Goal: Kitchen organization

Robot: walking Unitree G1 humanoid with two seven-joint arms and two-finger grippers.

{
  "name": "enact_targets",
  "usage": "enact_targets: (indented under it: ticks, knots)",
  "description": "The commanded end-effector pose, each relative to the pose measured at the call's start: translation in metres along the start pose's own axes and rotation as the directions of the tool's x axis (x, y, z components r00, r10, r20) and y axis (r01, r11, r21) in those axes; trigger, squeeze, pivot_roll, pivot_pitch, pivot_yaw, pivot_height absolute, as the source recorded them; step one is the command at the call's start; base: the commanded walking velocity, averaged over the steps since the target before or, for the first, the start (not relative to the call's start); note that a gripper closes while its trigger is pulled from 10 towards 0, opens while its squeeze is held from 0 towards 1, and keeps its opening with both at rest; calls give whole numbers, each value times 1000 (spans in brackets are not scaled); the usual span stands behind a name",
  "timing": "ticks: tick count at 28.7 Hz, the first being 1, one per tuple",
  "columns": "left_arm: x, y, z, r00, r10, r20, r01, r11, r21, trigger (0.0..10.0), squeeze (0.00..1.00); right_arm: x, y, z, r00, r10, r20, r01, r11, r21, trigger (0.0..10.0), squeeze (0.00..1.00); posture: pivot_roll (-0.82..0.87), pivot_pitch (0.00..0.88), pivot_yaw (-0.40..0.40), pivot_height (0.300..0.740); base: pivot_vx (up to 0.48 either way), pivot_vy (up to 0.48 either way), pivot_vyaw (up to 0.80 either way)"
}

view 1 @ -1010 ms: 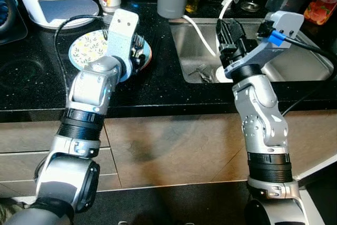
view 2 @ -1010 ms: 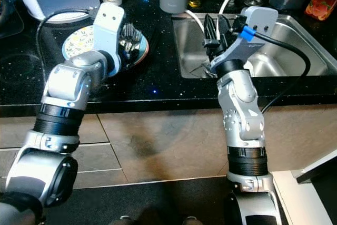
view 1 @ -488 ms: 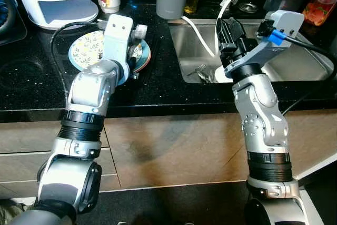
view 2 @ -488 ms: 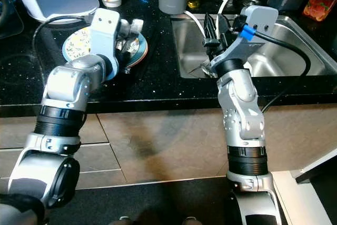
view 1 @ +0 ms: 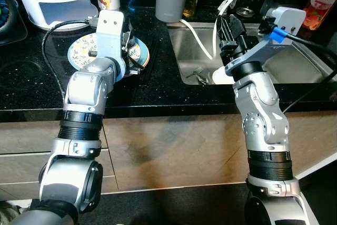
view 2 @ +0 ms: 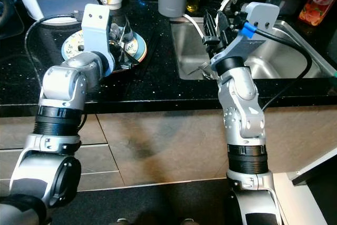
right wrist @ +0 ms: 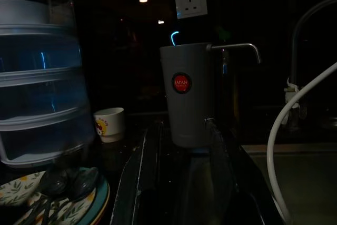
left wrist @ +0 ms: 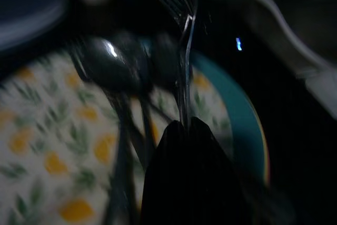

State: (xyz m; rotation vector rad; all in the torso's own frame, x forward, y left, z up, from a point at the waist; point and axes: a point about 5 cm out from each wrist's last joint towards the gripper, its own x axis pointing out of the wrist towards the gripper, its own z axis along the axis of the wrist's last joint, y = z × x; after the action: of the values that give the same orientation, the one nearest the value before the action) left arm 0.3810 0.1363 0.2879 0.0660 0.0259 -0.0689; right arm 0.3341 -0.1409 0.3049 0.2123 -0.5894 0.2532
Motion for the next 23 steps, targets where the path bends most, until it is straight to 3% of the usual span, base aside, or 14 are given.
enact_targets:
  ticks: [1,5,9,11,12,13,16,17,20,23]
  knots:
    - [-4,1,16,993,41,110,-45,998,37,10000,0,1,-3,0,1000,-2,-11,2,1000,-5,10000,0,134,102,-80,740,0,0,0]
    - [-6,8,30,972,99,211,-118,990,77,10000,0,1,-2,0,1000,-2,-9,2,1000,-2,10000,0,137,101,-79,740,0,0,0]
    - [-8,11,35,960,121,253,-155,981,120,10000,0,1,-2,0,1000,-4,-5,4,1000,3,10000,0,136,101,-77,740,0,0,0]
    - [-8,8,35,949,110,294,-179,959,221,10000,0,1,-1,1,1000,-5,0,5,999,45,10000,0,135,100,-74,740,0,0,0]
    - [-8,8,35,949,110,294,-179,959,221,10000,0,1,-1,1,1000,-5,0,5,999,45,10000,0,135,100,-74,740,0,0,0]
    - [-9,3,34,944,79,320,-178,939,293,10000,0,1,1,0,1000,4,-4,-3,995,100,10000,0,132,99,-73,740,0,0,0]
    - [-15,-14,34,909,-59,412,-161,863,479,10000,0,-5,22,-11,980,177,-87,-142,940,309,10000,0,132,99,-73,740,0,0,0]
    - [-15,-14,34,909,-59,412,-161,863,479,10000,0,-5,22,-11,980,177,-87,-142,940,309,10000,0,132,99,-73,740,0,0,0]
    - [-21,-31,37,869,-182,461,-128,816,563,10000,0,-9,34,-14,963,254,-85,-190,872,451,10000,0,132,99,-74,740,0,0,0]
    - [-28,-46,38,837,-267,477,-64,818,571,10000,0,-11,38,-13,958,280,-65,-207,828,521,10000,0,134,100,-73,740,0,0,0]
